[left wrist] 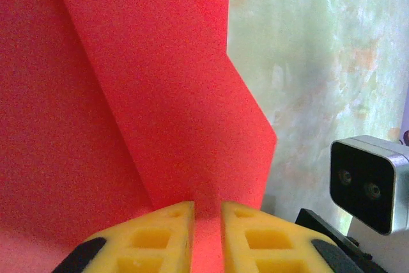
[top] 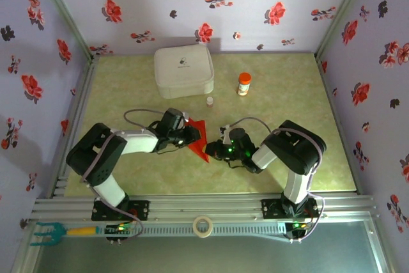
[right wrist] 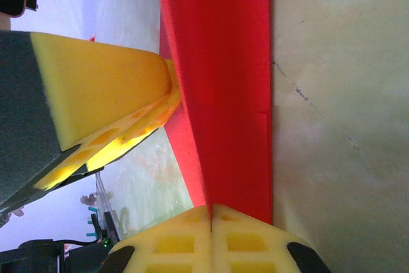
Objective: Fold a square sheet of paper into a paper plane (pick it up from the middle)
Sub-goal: Fourth fold the wing at the center of the table.
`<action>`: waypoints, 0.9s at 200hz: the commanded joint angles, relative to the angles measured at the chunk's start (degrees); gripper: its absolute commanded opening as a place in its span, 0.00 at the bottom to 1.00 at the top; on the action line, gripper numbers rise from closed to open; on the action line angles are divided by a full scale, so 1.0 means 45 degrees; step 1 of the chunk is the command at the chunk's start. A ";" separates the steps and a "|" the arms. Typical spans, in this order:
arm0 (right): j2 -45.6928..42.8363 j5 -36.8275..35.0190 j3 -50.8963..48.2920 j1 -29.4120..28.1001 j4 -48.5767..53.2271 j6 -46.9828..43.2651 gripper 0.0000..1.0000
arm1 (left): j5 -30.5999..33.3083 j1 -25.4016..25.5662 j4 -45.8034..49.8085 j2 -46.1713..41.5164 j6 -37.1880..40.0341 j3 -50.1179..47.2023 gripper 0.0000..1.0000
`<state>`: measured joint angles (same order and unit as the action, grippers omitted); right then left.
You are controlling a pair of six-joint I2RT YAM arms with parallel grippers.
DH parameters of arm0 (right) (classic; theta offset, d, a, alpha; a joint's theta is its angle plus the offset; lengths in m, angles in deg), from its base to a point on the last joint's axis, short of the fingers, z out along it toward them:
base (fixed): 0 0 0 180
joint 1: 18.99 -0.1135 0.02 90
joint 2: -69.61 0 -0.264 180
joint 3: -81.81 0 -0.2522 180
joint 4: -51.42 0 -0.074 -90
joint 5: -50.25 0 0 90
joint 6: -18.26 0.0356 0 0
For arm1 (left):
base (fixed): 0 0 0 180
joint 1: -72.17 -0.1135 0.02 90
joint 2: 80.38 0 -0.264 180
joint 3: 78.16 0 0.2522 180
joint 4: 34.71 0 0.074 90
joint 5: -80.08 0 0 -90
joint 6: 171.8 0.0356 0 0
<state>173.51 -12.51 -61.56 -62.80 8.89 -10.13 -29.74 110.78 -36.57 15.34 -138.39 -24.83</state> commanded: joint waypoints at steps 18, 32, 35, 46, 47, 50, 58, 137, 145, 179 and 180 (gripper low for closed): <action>0.0039 -0.0197 0.0074 0.0029 0.1257 0.0061 0.00 | -0.0226 0.0053 -0.0301 0.0444 0.0019 0.0332 0.19; -0.0003 -0.0281 0.0066 0.0030 0.1361 0.0040 0.00 | -0.0225 0.0053 -0.0316 0.0524 0.0000 0.0359 0.19; -0.0022 -0.0320 0.0058 0.0029 0.1399 0.0055 0.00 | -0.0226 0.0053 -0.0318 0.0542 0.0014 0.0365 0.19; -0.0060 -0.0427 0.0054 0.0033 0.1543 0.0089 0.00 | -0.0245 0.0055 -0.0318 0.0602 0.0051 0.0411 0.19; -0.0051 -0.0438 0.0054 0.0031 0.1558 0.0094 0.00 | -0.0245 0.0054 -0.0318 0.0612 0.0054 0.0408 0.19; -0.0074 -0.0457 0.0044 0.0044 0.1568 0.0099 0.00 | -0.0241 0.0053 -0.0319 0.0636 0.0040 0.0406 0.19; -0.0064 -0.0434 0.0064 0.0045 0.1573 0.0099 0.00 | -0.0258 0.0055 -0.0316 0.0680 0.0023 0.0439 0.19; -0.0344 -0.0255 0.0250 0.0127 0.2453 -0.0057 0.00 | -0.0164 0.0053 -0.0120 0.0797 0.0084 0.0632 0.20; -0.0364 -0.0254 0.0266 0.0129 0.2460 -0.0059 0.00 | -0.0167 0.0055 -0.0020 0.0852 0.0106 0.0714 0.20; -0.0353 -0.0330 0.0153 0.0151 0.2402 -0.0037 0.00 | -0.0302 0.0060 0.0228 0.1158 0.0230 0.1021 0.20; -0.0353 -0.0341 0.0152 0.0158 0.2407 -0.0037 0.00 | -0.0303 0.0057 0.0238 0.1174 0.0232 0.1026 0.20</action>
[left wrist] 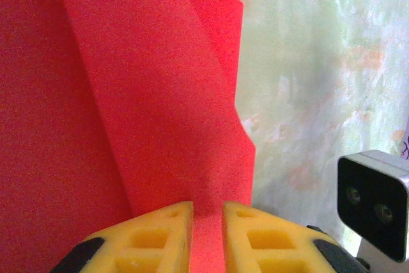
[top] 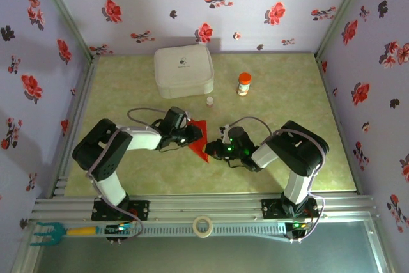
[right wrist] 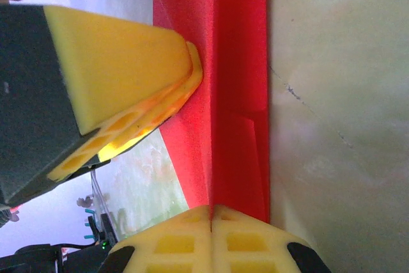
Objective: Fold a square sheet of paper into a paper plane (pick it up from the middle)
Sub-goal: Fourth fold the wing at the center of the table.
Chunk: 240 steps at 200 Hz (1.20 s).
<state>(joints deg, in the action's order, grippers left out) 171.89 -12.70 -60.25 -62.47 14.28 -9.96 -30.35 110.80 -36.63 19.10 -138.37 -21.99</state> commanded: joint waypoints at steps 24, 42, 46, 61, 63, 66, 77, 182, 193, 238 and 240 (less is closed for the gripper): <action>0.0089 -0.0290 -0.0139 0.0112 0.1180 -0.0057 0.00 | -0.0197 0.0048 0.0453 0.0521 0.0239 0.0516 0.20; 0.0126 -0.0298 -0.0159 0.0118 0.1106 -0.0018 0.00 | -0.0207 0.0048 0.0538 0.0631 0.0228 0.0550 0.19; 0.0140 -0.0290 -0.0160 0.0131 0.1104 -0.0018 0.00 | -0.0207 0.0056 0.0536 0.0669 0.0201 0.0555 0.19; 0.0158 -0.0269 -0.0178 0.0137 0.1112 -0.0028 0.00 | -0.0207 0.0048 0.0614 0.0778 0.0205 0.0628 0.19; 0.0156 -0.0274 -0.0179 0.0148 0.1114 -0.0015 0.00 | -0.0207 0.0058 0.0638 0.0782 0.0218 0.0632 0.19; 0.0144 -0.0259 -0.0169 0.0156 0.1100 -0.0008 0.00 | -0.0205 0.0049 0.0676 0.0798 0.0218 0.0653 0.19; 0.0150 -0.0245 -0.0178 0.0152 0.1095 -0.0003 0.00 | -0.0207 0.0048 0.0880 0.0854 0.0222 0.0726 0.19; -0.0170 0.0022 -0.0130 0.0230 0.1178 0.0147 0.08 | -0.0007 0.0021 0.1434 0.1067 0.0160 0.0722 0.15; -0.0384 0.0033 -0.0120 0.0235 0.1388 0.0086 0.10 | -0.0028 0.0009 0.1434 0.1047 0.0134 0.0712 0.15; -0.1270 -0.0148 0.0266 0.0109 0.3614 -0.0855 0.16 | -0.0047 0.0010 0.1405 0.1026 0.0092 0.0653 0.14; -0.1309 -0.0151 0.0284 0.0097 0.3683 -0.0886 0.16 | -0.0040 0.0019 0.1398 0.1015 0.0078 0.0663 0.15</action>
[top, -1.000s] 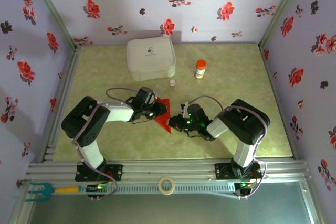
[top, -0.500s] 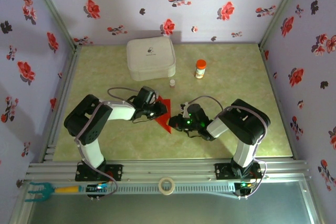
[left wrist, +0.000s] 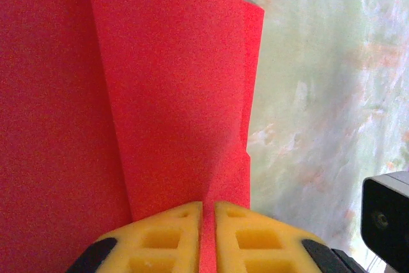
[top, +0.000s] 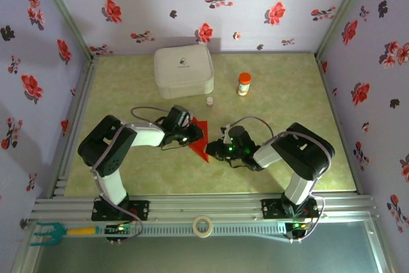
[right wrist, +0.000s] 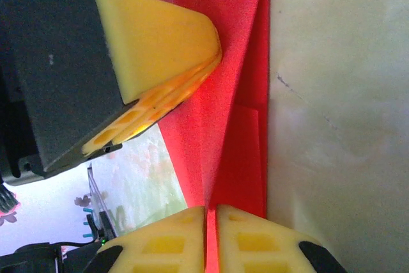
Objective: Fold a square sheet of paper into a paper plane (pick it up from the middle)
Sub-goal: Fourth fold the wing at the center of the table.
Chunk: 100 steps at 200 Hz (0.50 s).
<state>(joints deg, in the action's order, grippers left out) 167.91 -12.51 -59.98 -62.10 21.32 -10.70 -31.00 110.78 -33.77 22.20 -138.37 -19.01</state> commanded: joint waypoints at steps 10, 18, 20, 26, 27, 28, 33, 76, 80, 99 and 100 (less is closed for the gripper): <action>-0.0519 -0.0195 0.0316 -0.0074 0.2433 -0.0837 0.17 | 0.0099 0.0016 0.0739 0.0318 0.0092 -0.0024 0.14; -0.0587 -0.0186 0.0420 -0.0169 0.2695 -0.0938 0.18 | 0.0110 0.0034 0.0722 0.0328 0.0058 -0.0027 0.14; -0.0593 -0.0193 0.0459 -0.0191 0.2759 -0.0964 0.19 | 0.0103 0.0016 0.0720 0.0328 0.0054 -0.0037 0.14; -0.0612 -0.0238 0.0572 -0.0268 0.3039 -0.1083 0.20 | 0.0103 0.0026 0.0701 0.0318 0.0034 -0.0046 0.15; -0.0613 -0.0236 0.0597 -0.0275 0.3092 -0.1102 0.20 | 0.0109 0.0020 0.0700 0.0323 0.0024 -0.0046 0.15; -0.0624 -0.0245 0.0610 -0.0289 0.3138 -0.1112 0.21 | 0.0102 0.0026 0.0700 0.0316 0.0029 -0.0037 0.14; -0.0643 -0.0299 0.0720 -0.0352 0.3449 -0.1224 0.22 | 0.0105 0.0021 0.0683 0.0304 0.0033 -0.0063 0.14; -0.0916 -0.1284 0.1429 -0.0681 0.5867 -0.2130 0.26 | 0.0112 0.0033 0.0549 0.0211 -0.0122 -0.0159 0.14; -0.0916 -0.1321 0.1459 -0.0675 0.6015 -0.2209 0.25 | 0.0096 0.0033 0.0544 0.0194 -0.0123 -0.0164 0.14; -0.0931 -0.1386 0.1540 -0.0712 0.6475 -0.2390 0.20 | 0.0096 0.0033 0.0526 0.0153 -0.0150 -0.0218 0.14; -0.0939 -0.1386 0.1530 -0.0702 0.6479 -0.2391 0.20 | 0.0105 0.0033 0.0515 0.0153 -0.0146 -0.0220 0.14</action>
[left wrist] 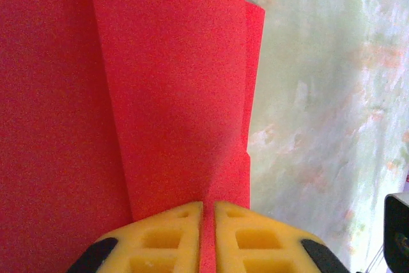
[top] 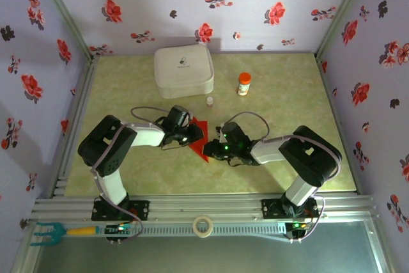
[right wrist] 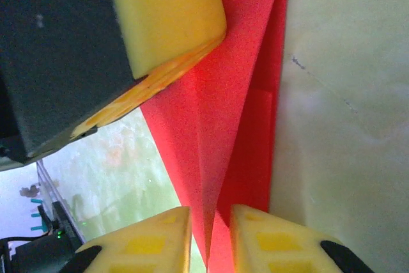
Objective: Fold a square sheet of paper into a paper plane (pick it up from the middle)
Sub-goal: Fourth fold the wing at the center of the table.
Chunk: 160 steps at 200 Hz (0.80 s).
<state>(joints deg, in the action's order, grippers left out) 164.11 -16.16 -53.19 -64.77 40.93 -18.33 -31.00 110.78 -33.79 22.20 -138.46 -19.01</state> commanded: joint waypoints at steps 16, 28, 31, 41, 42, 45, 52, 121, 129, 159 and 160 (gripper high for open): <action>-0.0187 -0.0596 -0.0140 -0.0120 0.1938 -0.0622 0.18 | 0.0097 0.0041 0.0471 0.0182 -0.0159 -0.0242 0.14; -0.0204 -0.0522 -0.0219 -0.0110 0.1713 -0.0514 0.17 | 0.0110 0.0037 0.0437 0.0208 -0.0162 -0.0251 0.14; -0.0195 -0.0483 -0.0253 -0.0119 0.1665 -0.0476 0.17 | 0.0111 0.0036 0.0432 0.0211 -0.0189 -0.0260 0.14; -0.0164 -0.0327 -0.0297 -0.0114 0.1410 -0.0372 0.17 | 0.0113 0.0036 0.0415 0.0229 -0.0192 -0.0262 0.14; -0.0171 -0.0314 -0.0300 -0.0117 0.1388 -0.0358 0.17 | 0.0104 0.0034 0.0414 0.0230 -0.0196 -0.0262 0.14; -0.0161 -0.0284 -0.0329 -0.0105 0.1332 -0.0327 0.17 | 0.0096 0.0048 0.0398 0.0230 -0.0200 -0.0262 0.14; -0.0160 -0.0238 -0.0376 -0.0116 0.1232 -0.0250 0.15 | 0.0098 0.0039 0.0393 0.0230 -0.0201 -0.0262 0.14; -0.0189 -0.0116 -0.0571 -0.0111 0.1189 -0.0169 0.11 | 0.0124 0.0052 0.0015 0.0197 -0.0517 -0.0509 0.14; -0.0184 -0.0028 -0.0581 -0.0101 0.1137 -0.0169 0.11 | 0.0152 0.0070 -0.0106 0.0146 -0.0630 -0.0614 0.13; -0.0156 0.0185 -0.0588 -0.0080 0.1191 -0.0228 0.11 | 0.0387 0.0238 -0.0702 -0.0012 -0.1202 -0.1060 0.12; -0.0158 0.0186 -0.0592 -0.0071 0.1200 -0.0237 0.11 | 0.0397 0.0243 -0.0711 -0.0018 -0.1209 -0.1071 0.12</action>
<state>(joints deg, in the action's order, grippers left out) 163.45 -16.88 -54.15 -64.79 41.98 -19.25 -30.96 111.02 -37.70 22.03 -141.45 -21.13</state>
